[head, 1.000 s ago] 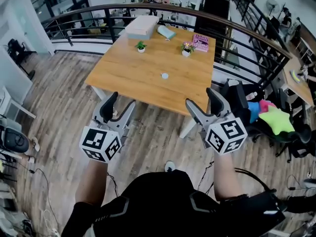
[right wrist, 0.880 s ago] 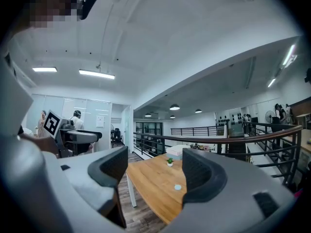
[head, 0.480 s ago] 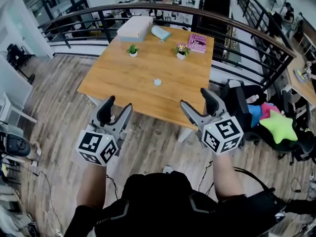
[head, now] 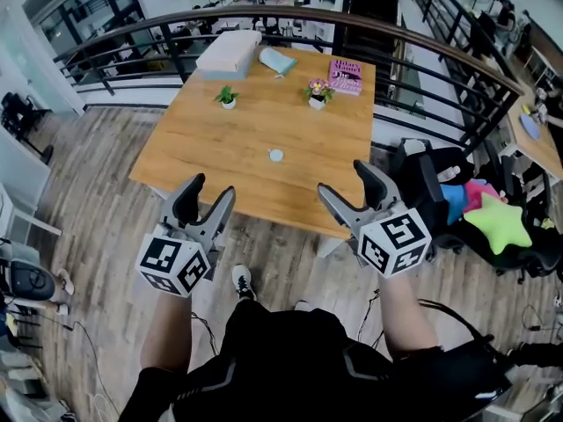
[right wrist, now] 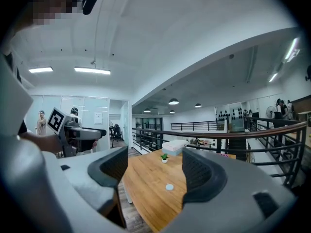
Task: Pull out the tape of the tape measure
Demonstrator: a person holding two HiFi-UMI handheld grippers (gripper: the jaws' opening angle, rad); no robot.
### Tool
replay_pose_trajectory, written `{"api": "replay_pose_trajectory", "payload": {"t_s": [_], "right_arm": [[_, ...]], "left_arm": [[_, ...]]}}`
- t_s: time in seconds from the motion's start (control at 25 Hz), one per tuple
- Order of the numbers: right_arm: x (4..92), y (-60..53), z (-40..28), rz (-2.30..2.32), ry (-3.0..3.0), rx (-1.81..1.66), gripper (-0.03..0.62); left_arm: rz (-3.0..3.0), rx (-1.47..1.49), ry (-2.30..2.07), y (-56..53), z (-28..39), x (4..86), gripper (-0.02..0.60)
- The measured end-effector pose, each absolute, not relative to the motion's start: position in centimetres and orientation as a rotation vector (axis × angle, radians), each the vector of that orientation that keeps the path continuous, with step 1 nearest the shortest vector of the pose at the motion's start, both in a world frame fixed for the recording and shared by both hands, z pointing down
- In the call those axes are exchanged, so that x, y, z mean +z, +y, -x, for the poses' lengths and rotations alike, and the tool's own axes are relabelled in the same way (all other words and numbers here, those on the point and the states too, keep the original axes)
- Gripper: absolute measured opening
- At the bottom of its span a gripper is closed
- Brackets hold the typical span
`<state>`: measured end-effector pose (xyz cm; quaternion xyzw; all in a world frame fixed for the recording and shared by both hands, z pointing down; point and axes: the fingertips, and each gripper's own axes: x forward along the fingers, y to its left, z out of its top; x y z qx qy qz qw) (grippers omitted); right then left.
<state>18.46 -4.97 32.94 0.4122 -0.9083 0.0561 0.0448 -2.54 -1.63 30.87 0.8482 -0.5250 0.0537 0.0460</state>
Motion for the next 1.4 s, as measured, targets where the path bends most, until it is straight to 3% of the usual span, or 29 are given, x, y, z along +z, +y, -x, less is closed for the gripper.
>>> {"api": "replay_pose_trajectory", "payload": {"t_s": [0.84, 0.96, 1.4], "right_arm": [[34.1, -18.8, -7.2, -1.474, -2.558, 0.22, 0.35], [35.0, -20.0, -5.9, -1.505, -2.539, 0.261, 0.345], [38.4, -24.1, -4.0, -1.536, -2.457, 0.314, 0.339]], "left_arm": [[-2.764, 0.08, -1.336, -20.1, 15.5, 30.9, 0.262], [-2.771, 0.042, -1.311, -21.4, 16.9, 31.4, 0.192], [-2.735, 0.092, -1.188, -26.2, 18.2, 35.5, 0.252]]}}
